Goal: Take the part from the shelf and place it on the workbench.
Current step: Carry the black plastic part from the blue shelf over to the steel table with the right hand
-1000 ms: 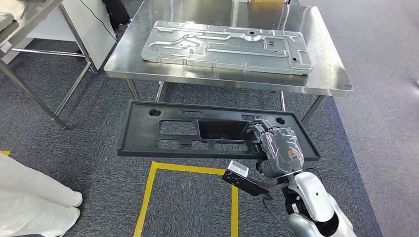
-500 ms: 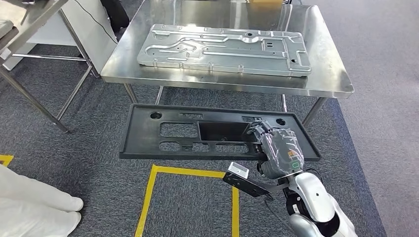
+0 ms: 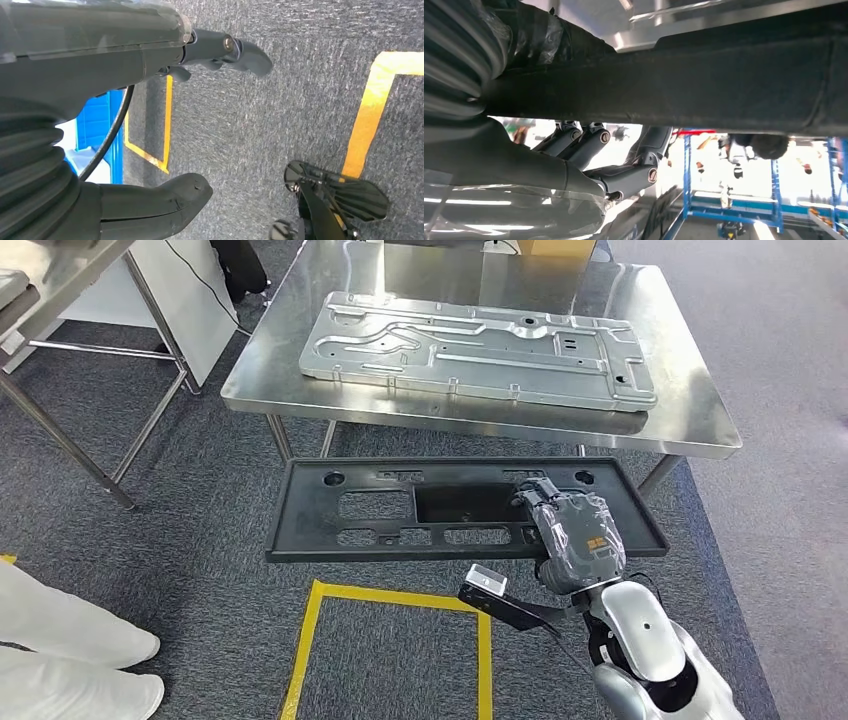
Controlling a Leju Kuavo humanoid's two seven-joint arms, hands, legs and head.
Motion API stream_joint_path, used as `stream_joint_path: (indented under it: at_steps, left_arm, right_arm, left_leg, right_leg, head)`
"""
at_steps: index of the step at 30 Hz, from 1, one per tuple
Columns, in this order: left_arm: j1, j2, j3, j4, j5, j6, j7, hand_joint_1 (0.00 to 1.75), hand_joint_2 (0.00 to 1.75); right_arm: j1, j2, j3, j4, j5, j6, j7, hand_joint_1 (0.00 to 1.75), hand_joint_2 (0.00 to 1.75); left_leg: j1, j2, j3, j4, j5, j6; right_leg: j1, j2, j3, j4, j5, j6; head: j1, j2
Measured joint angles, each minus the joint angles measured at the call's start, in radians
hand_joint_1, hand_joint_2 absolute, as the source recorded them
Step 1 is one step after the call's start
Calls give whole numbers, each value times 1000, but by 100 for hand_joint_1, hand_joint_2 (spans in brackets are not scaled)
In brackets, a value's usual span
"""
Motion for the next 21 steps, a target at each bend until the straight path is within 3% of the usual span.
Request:
stream_joint_path:
  at_steps: [2, 3, 5, 6, 9, 11, 13, 14, 15, 16, 17, 18, 20, 21]
  left_arm:
    - [1, -1, 5, 0, 1, 0, 0, 0, 175]
    - [0, -2, 7, 1, 1, -1, 0, 0, 175]
    - [-2, -4, 9, 2, 2, -1, 0, 0, 175]
    - [-3, -5, 10, 3, 2, -1, 0, 0, 175]
    - [-2, -4, 10, 3, 1, -2, -1, 0, 175]
    - [-6, -4, 10, 3, 1, -2, -1, 0, 175]
    - [-7, -3, 10, 3, 1, -2, -1, 0, 175]
    - [-6, -3, 11, 3, 1, -2, -1, 0, 175]
    - [-4, -3, 11, 3, 1, -2, -1, 0, 175]
    - [-2, -2, 11, 3, 0, -2, -1, 0, 175]
    - [-1, -2, 12, 3, 0, -2, -1, 0, 175]
    - [0, -1, 12, 3, 0, -3, -1, 0, 175]
    - [-1, -1, 12, 4, 0, -3, -1, 0, 175]
    - [-1, -1, 13, 4, 0, -3, -1, 0, 175]
  right_arm:
    - [-16, -18, 0, 3, 36, 5, 9, 175, 175]
    - [-24, -27, 0, 4, 49, 6, 12, 175, 175]
    - [-40, -40, 0, 6, 62, 9, 15, 175, 175]
    - [-44, -45, 0, 7, 65, 9, 16, 175, 175]
    - [-52, -53, 0, 9, 74, 10, 20, 175, 175]
    - [-59, -56, 0, 9, 86, 10, 23, 175, 175]
    - [-62, -57, 0, 10, 95, 9, 26, 175, 175]
    - [-62, -57, 1, 11, 98, 9, 28, 175, 175]
    - [-61, -57, 1, 11, 100, 9, 29, 175, 175]
    - [-60, -58, 1, 11, 102, 9, 30, 175, 175]
    - [-60, -58, 1, 11, 102, 9, 31, 175, 175]
    - [-60, -59, 1, 11, 103, 9, 31, 175, 175]
    - [-61, -60, 1, 11, 110, 8, 33, 175, 175]
    - [-61, -61, 1, 11, 114, 8, 35, 175, 175]
  left_leg:
    - [-7, -1, 17, -1, -12, 1]
    - [-10, -2, 24, -2, -18, 0]
    - [-10, -1, 29, -5, -26, -8]
    - [-10, 0, 33, -2, -23, -14]
    - [-13, 3, 39, 31, -28, -31]
    - [-6, 4, -6, 120, -66, -39]
    - [6, 4, -86, 236, -115, -53]
    - [11, 5, -115, 264, -123, -60]
    - [15, 5, -126, 257, -108, -66]
    - [19, 5, -120, 214, -70, -72]
    - [23, 6, -102, 147, -19, -77]
    - [24, 7, -85, 88, 14, -81]
    - [21, 10, -65, 26, 38, -71]
    - [18, 10, -65, 26, 31, -60]
  right_leg:
    - [12, 0, 41, -124, 90, -24]
    - [20, -1, 62, -183, 115, -38]
    - [31, -1, 85, -251, 123, -58]
    - [33, -1, 89, -260, 116, -62]
    - [20, -2, 125, -289, 132, -67]
    - [13, -4, 145, -297, 128, -68]
    - [10, -4, 153, -297, 117, -66]
    - [9, -4, 159, -296, 111, -63]
    - [6, -3, 167, -295, 103, -59]
    - [2, -1, 177, -293, 95, -53]
    - [-1, -1, 188, -292, 84, -46]
    - [-4, -1, 199, -290, 75, -39]
    - [-4, -1, 209, -286, 60, -24]
    - [-2, -1, 211, -284, 57, -16]
  head:
    - [0, 0]
    - [-1, 0]
    - [2, 0]
    - [3, 0]
    - [4, 0]
    - [3, 0]
    - [2, 0]
    - [2, 0]
    - [2, 0]
    - [2, 0]
    - [2, 0]
    - [2, 0]
    - [2, 0]
    - [2, 0]
